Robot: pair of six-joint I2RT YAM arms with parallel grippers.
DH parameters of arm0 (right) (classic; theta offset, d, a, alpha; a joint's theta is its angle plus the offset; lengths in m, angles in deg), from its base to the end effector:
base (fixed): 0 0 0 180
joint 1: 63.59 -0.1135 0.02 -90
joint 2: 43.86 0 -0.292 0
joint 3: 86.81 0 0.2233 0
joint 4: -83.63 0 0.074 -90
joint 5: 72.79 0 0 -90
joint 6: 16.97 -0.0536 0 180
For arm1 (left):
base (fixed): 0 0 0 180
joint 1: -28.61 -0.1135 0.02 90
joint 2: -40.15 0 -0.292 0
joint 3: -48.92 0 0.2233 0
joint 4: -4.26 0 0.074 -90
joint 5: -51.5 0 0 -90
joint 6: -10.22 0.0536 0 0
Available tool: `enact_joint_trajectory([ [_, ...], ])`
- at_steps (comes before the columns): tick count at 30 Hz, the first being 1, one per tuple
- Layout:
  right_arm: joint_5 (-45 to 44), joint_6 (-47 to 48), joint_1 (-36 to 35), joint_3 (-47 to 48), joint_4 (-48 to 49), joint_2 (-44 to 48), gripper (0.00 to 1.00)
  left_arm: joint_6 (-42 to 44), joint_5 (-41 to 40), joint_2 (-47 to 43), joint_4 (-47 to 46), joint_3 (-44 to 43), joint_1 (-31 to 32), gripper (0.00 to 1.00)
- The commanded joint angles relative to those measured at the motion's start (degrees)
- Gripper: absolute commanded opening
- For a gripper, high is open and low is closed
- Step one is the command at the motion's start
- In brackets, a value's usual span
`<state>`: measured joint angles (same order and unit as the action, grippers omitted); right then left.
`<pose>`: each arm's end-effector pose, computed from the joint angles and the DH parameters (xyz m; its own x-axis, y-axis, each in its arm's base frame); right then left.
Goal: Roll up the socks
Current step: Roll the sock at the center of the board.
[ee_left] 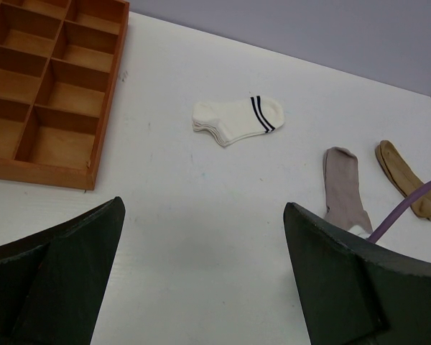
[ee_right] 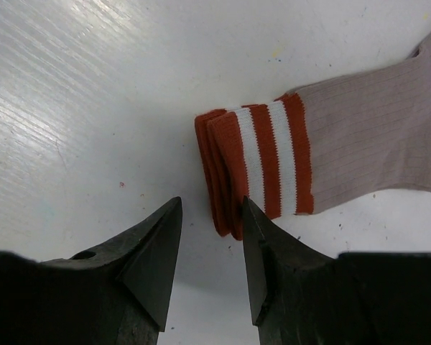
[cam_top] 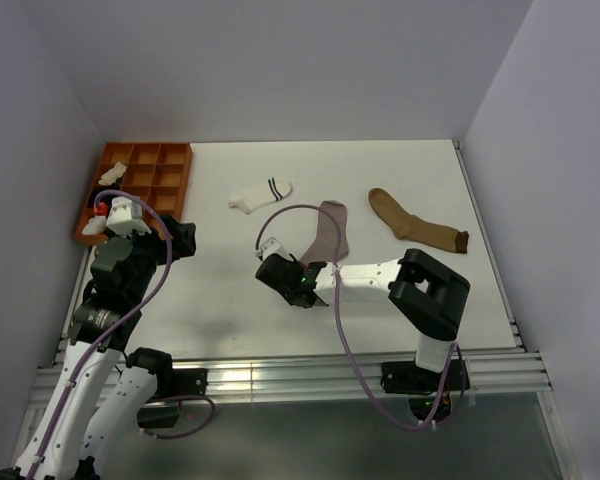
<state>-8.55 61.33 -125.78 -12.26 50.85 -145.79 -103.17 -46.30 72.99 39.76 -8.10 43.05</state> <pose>0.1790 0.2894 0.1904 -0.5374 -0.6273 -0.5637 -0.5992 0.7543 -0.2682 0.1016 -0.0186 0.3384 -0.2214 -0.3491 -0.9105 0.0330 0.9305 -0.3648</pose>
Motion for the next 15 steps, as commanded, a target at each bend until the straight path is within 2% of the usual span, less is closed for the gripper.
enact_joint_trajectory([
  [1,-3.76,-0.60,-0.56,-0.34,-0.03,1.91,0.47,0.46,0.15,-0.14,-2.17,0.21,-0.20,0.99],
  [8,-6.06,0.72,-0.56,0.19,-0.83,1.65,0.48,0.55,0.06,-0.32,-1.99,0.21,-0.20,0.99],
  [15,-4.04,0.72,-0.56,-0.25,0.58,0.59,0.47,0.55,0.23,-0.23,-2.08,0.21,-0.20,0.99],
])
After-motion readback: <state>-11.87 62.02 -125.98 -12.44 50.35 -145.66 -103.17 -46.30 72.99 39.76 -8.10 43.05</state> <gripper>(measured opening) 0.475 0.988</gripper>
